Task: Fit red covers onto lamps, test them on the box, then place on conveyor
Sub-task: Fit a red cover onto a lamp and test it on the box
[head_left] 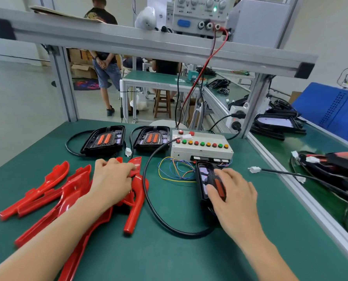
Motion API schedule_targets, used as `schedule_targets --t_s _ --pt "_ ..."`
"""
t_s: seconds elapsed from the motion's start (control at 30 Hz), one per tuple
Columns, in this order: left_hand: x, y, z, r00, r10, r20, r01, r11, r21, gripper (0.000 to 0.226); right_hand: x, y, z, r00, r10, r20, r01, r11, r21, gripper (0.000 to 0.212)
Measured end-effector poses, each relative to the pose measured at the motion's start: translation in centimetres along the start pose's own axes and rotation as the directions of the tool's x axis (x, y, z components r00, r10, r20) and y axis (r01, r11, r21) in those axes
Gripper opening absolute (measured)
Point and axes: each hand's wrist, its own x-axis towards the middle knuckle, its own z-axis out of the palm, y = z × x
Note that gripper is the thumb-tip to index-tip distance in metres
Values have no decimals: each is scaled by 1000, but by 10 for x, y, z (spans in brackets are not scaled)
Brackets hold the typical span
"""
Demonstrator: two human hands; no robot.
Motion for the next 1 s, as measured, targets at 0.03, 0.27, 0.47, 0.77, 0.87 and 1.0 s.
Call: schedule_targets --t_s 0.03,0.27,0.47,0.77,0.87,1.0 --pt "0 -2 0 1000 1 3 -1 1000 19 38 -3 -2 0 1000 -15 -13 15 1000 3 36" --pt "-1 5 -3 967 186 177 -170 980 -101 74 -35 -31 17 849 -469 -246 490 871 29 27" --pt "13 6 -6 876 219 430 -187 976 -115 91 -53 -54 49 777 -627 -53 628 778 12 26" --pt "17 -11 -27 921 287 264 -285 957 -45 92 -56 -86 62 883 -415 219 425 905 -2 50" --pt "18 -16 -44 941 298 163 -272 949 -162 68 -49 -96 61 890 -355 284 360 932 38 63" --pt "17 -15 -66 942 335 14 -293 843 -451 60 -42 -98 63 910 -311 275 256 942 217 73"
